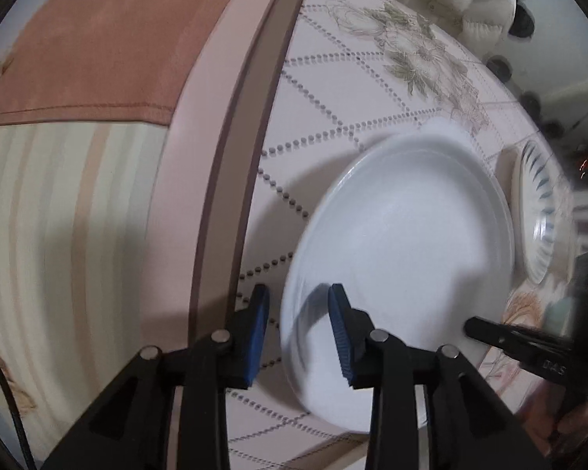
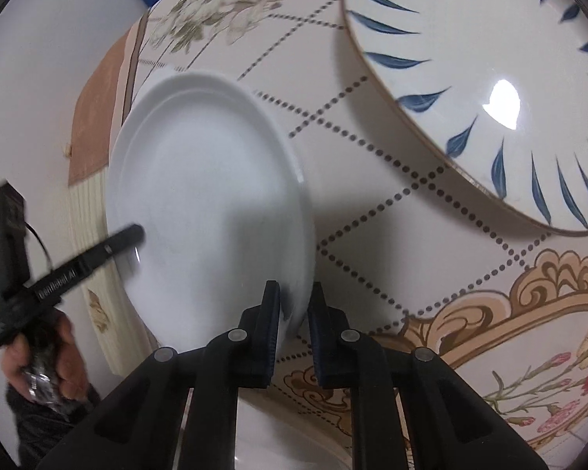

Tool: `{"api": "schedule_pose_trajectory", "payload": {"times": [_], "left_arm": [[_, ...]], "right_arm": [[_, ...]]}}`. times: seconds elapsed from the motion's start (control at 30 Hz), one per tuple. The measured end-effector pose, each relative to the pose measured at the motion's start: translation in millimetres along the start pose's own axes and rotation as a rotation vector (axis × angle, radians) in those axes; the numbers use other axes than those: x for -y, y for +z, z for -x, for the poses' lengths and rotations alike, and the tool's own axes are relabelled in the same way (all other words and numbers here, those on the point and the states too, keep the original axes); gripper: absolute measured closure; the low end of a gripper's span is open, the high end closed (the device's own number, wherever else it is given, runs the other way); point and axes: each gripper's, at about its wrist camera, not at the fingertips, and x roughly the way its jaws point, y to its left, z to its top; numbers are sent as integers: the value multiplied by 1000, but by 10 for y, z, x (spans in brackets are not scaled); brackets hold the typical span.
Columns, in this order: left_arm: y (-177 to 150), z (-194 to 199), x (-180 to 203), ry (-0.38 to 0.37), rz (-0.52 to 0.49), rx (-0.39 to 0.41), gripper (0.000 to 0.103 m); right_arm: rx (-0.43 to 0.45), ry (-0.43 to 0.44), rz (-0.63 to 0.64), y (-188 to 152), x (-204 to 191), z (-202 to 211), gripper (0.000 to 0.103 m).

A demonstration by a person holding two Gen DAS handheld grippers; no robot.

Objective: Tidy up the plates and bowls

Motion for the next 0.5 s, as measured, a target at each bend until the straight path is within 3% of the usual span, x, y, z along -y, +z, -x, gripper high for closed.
{"api": "schedule_pose_trajectory", "payload": {"times": [0.27,0.5], "left_arm": [[68,-1,124,20,-66,22,77],[-13,64,132,63,-58,86,85]], "right_arm": [[8,86,-60,211,229,116,84],[54,-6,10,191,6,129,88]]}}
